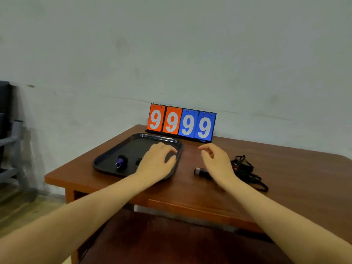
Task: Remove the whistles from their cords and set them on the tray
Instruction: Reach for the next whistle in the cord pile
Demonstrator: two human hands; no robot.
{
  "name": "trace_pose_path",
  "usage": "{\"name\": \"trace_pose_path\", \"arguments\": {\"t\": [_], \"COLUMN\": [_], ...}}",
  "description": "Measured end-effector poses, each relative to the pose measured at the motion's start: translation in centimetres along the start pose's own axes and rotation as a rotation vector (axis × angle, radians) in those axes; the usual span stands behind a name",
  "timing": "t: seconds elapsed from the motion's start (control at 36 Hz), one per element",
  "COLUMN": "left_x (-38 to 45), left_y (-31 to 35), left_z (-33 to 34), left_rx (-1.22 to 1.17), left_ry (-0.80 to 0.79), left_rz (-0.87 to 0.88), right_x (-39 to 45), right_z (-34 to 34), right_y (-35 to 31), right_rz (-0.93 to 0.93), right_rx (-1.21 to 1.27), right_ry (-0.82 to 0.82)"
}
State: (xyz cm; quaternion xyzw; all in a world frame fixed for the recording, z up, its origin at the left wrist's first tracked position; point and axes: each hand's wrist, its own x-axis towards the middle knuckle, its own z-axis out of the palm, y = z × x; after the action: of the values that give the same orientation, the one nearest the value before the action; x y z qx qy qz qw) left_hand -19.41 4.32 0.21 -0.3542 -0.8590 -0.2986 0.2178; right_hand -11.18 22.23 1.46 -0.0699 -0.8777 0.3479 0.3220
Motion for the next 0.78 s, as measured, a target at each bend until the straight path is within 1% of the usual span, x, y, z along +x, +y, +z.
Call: {"name": "trace_pose_path", "arguments": {"t": [0.08, 0.19, 0.25, 0.31, 0.36, 0.44, 0.5, 0.56, 0.61, 0.67, 0.72, 0.78], "left_x": [1.0, 2.6, 3.1, 3.8, 4.4, 5.6, 6.8, 8.2, 9.8, 11.3, 12.4, 13.1], "left_y": [2.6, 4.7, 4.7, 4.9, 5.0, 5.4, 5.8, 6.5, 7.4, 8.2, 8.8, 9.2], "left_z": [2.8, 6.4, 7.6, 8.8, 9.2, 9.5, 9.5, 9.3, 9.2, 9.4, 9.8, 10.5], "left_rx": [-0.048, -0.023, 0.031, 0.122, 0.115, -0.088, -0.312, -0.579, -0.766, -0.874, -0.938, -0.951], "left_ry": [-0.079, -0.212, -0.284, -0.328, -0.319, -0.256, -0.2, -0.145, -0.085, -0.044, -0.019, -0.001], "left_rz": [0.057, 0.043, 0.043, 0.082, 0.086, 0.003, -0.108, -0.218, -0.286, -0.308, -0.288, -0.244], "right_x": [-0.2, -0.9, -1.1, -0.9, -0.4, 0.9, 2.0, 3.1, 4.4, 5.7, 6.8, 7.7], "right_z": [-2.3, -4.3, -4.3, -4.6, -4.9, -5.6, -6.1, -6.4, -6.4, -6.2, -5.9, -5.6], "right_y": [2.5, 6.0, 7.1, 8.1, 8.7, 9.4, 9.9, 10.4, 10.7, 10.5, 10.0, 9.7], "right_rz": [-0.005, -0.167, -0.215, -0.24, -0.285, -0.305, -0.258, -0.171, -0.062, 0.034, 0.05, 0.015], "right_rx": [-0.067, -0.336, -0.44, -0.519, -0.576, -0.651, -0.693, -0.684, -0.594, -0.412, -0.284, -0.26], "right_ry": [-0.027, -0.174, -0.239, -0.256, -0.236, -0.215, -0.204, -0.156, -0.089, -0.011, 0.075, 0.122]}}
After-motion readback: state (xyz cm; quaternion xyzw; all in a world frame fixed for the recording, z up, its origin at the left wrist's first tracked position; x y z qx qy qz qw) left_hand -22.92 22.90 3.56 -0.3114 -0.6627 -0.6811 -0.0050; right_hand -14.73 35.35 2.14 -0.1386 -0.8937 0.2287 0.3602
